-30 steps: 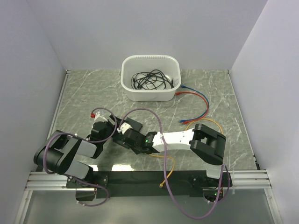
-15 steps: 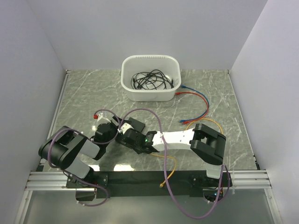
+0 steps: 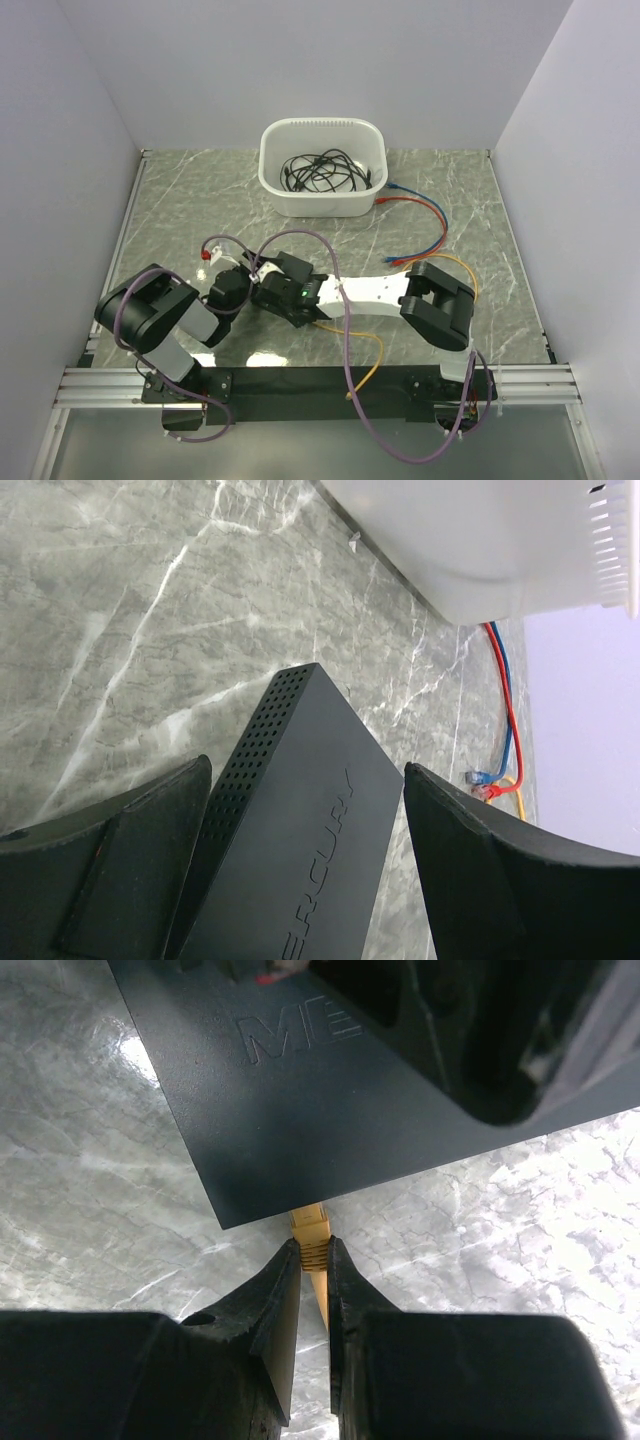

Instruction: Insert the plug into the switch port

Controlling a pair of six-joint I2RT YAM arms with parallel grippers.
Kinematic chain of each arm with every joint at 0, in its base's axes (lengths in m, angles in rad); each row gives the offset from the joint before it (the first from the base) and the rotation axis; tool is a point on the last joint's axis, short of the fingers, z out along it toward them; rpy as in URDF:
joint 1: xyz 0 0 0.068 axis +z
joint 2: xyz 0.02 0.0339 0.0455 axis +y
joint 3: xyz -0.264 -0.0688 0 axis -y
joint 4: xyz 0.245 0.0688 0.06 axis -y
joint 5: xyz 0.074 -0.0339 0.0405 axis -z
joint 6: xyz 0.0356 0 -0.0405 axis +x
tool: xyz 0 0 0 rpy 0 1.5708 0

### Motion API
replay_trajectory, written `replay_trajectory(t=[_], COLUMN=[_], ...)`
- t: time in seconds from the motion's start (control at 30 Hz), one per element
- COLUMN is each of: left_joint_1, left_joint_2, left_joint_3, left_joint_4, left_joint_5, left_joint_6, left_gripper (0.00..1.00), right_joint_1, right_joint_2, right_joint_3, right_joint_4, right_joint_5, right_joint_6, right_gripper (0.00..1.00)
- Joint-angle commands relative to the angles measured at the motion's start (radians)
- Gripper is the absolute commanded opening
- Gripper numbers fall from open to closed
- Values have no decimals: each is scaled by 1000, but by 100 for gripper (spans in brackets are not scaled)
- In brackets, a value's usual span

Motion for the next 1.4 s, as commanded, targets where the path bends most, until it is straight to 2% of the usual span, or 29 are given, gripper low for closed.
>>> replay_trajectory(t=[0.0, 0.23, 0.5, 0.63, 0.67, 0.77, 0.8, 0.87, 0.97, 1.17, 1.37], left_joint_1=[-128, -133, -125, -89, -81, -47, -33, -24, -2, 22, 80], left_joint_2=[59, 2, -160, -180, -179, -170, -170, -170, -180, -222, -259], left_joint_3=[-39, -28, 47, 70, 70, 50, 49, 46, 50, 102, 135], left_joint_4=[-235, -307, -580, -625, -623, -600, -599, -599, -597, -689, -744], left_joint_5=[263, 241, 198, 178, 186, 207, 212, 218, 235, 223, 235], left_joint_6=[-134, -122, -24, 10, 18, 24, 27, 32, 41, 81, 122], left_gripper=[86, 86, 91, 92, 92, 92, 92, 91, 92, 92, 92], right_joint_1=[-23, -32, -31, -31, -32, -31, -31, -31, -26, 5, 25], right_joint_2=[18, 7, -62, -62, -62, -80, -88, -114, -149, -204, -235], right_joint_3=[143, 108, -56, -72, -75, -109, -121, -153, -172, -173, -198], right_joint_4=[545, 636, 733, 714, 708, 714, 720, 732, 720, 655, 587], right_joint_5=[30, -36, -147, -156, -158, -170, -170, -168, -168, -156, -98], right_joint_6=[16, -10, -21, -15, -10, 0, 2, 11, 19, 11, 11], right_gripper=[0, 0, 0, 0, 3, 21, 31, 44, 54, 63, 66])
